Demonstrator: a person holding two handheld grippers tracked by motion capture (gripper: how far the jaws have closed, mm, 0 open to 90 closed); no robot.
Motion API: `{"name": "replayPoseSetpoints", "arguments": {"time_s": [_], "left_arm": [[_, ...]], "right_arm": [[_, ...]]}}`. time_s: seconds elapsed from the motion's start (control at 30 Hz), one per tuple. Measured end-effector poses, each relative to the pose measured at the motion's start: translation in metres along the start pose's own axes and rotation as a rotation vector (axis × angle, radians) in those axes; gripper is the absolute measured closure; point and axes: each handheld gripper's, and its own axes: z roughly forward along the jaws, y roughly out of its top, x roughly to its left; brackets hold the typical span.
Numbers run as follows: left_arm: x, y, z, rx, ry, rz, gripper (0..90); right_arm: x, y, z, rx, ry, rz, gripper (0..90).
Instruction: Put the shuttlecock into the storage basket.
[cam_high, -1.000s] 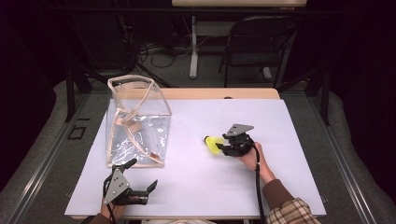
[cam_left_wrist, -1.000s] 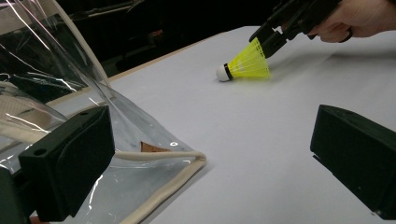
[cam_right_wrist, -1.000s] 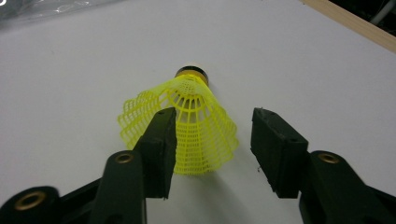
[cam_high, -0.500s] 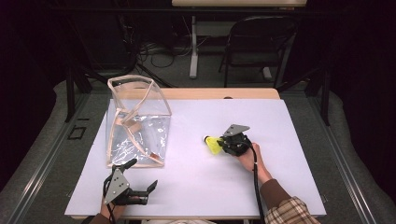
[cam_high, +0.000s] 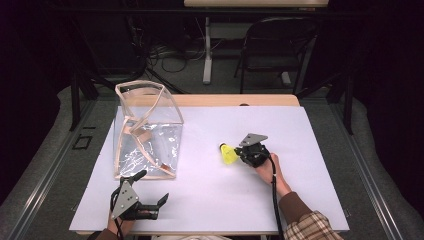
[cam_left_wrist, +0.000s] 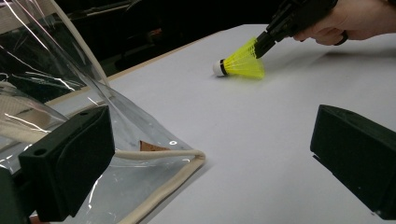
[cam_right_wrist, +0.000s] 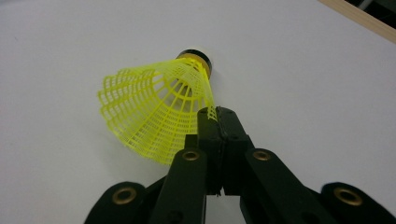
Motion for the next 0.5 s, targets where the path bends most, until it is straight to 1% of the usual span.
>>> {"name": "replayPoseSetpoints", "arguments": {"time_s": [0.1, 0.5], "left_arm": [[0.0001, -0.0001, 0.0001, 0.001, 0.001, 0.000, 0.0], [0.0003, 0.0000, -0.0003, -0.003, -0.001, -0.003, 0.0]], "right_arm": [[-0.0001, 0.0006, -0.0021, -0.008, 0.005, 0.010, 89.8], [-0.0002, 0.0031, -0.0080, -0.023, 0.011, 0.018, 90.0]]}}
